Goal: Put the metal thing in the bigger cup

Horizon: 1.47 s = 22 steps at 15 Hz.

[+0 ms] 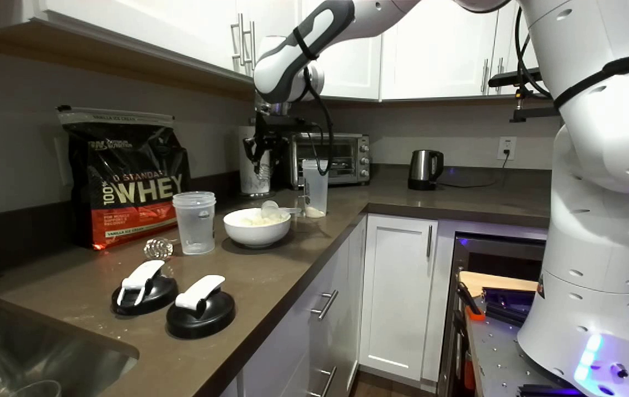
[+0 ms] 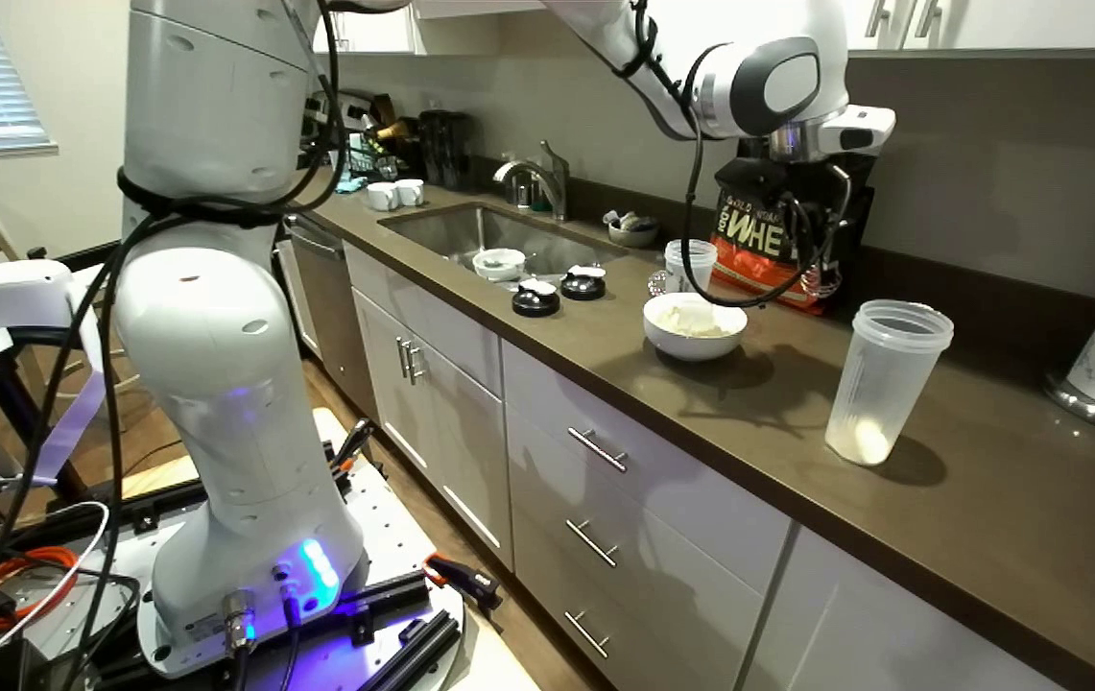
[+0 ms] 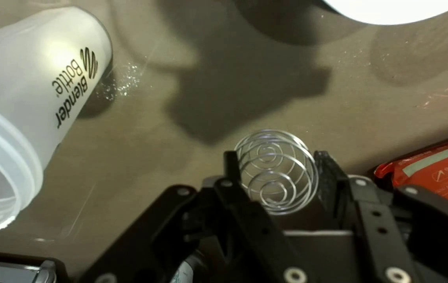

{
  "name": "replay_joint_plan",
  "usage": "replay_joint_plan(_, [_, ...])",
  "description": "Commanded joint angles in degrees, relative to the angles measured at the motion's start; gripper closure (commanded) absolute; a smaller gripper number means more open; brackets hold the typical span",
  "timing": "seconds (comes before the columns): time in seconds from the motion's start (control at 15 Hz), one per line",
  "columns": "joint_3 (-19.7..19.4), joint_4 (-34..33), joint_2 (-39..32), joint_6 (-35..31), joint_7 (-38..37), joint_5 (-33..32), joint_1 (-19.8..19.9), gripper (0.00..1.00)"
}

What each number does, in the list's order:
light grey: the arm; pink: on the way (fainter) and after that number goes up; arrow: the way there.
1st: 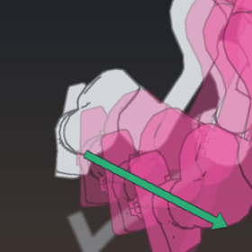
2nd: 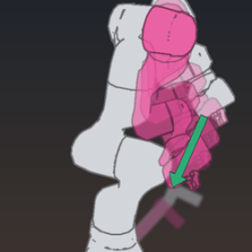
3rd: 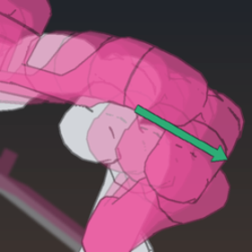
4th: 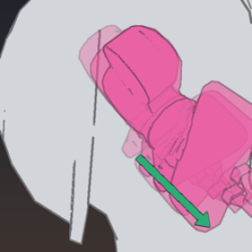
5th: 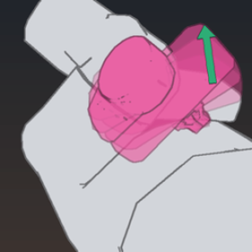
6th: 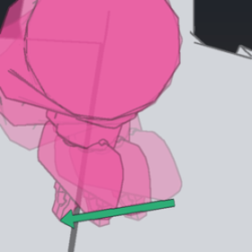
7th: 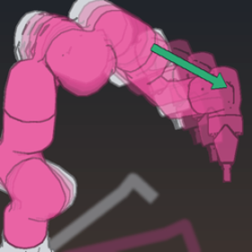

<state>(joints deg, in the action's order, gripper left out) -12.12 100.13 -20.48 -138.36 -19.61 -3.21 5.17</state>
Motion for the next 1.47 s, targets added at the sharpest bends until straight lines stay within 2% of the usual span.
replay_joint_plan(0.0, [-0.01,3.99,4.54,0.06,0.85,-0.96,0.15,0.75])
replay_joint_plan(0.53, [-1.04,6.49,8.69,0.57,0.2,-3.36,0.56,0.71])
replay_joint_plan(1.4, [-2.71,6.44,10.65,1.28,-0.79,-5.87,1.24,0.72])
